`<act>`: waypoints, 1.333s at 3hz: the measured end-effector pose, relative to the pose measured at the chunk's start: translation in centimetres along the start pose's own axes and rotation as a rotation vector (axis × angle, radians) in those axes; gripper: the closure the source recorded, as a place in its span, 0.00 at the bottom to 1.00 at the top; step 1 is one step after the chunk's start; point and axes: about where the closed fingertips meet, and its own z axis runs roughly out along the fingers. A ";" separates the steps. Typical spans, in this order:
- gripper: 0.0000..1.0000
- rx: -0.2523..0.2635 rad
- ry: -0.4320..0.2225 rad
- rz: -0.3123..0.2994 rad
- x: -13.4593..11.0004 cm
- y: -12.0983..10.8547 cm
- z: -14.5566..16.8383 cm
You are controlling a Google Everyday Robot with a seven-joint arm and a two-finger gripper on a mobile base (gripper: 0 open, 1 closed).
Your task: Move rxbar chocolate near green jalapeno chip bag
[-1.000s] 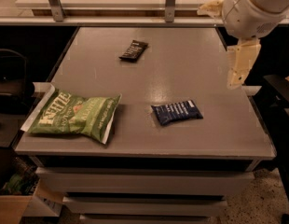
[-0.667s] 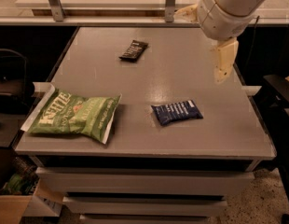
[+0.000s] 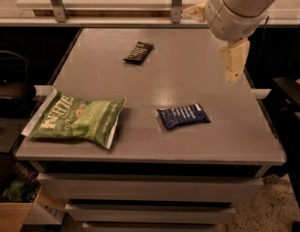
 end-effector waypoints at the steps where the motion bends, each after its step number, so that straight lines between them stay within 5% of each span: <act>1: 0.00 0.058 0.081 -0.151 -1.1 -2.6 0.2; 3: 0.00 0.065 0.211 -0.511 -2.9 -8.3 1.7; 4: 0.00 0.021 0.225 -0.619 -3.6 -10.9 3.9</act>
Offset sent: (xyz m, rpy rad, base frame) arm 0.0634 0.0738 0.0260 -0.4336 -0.2886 0.4040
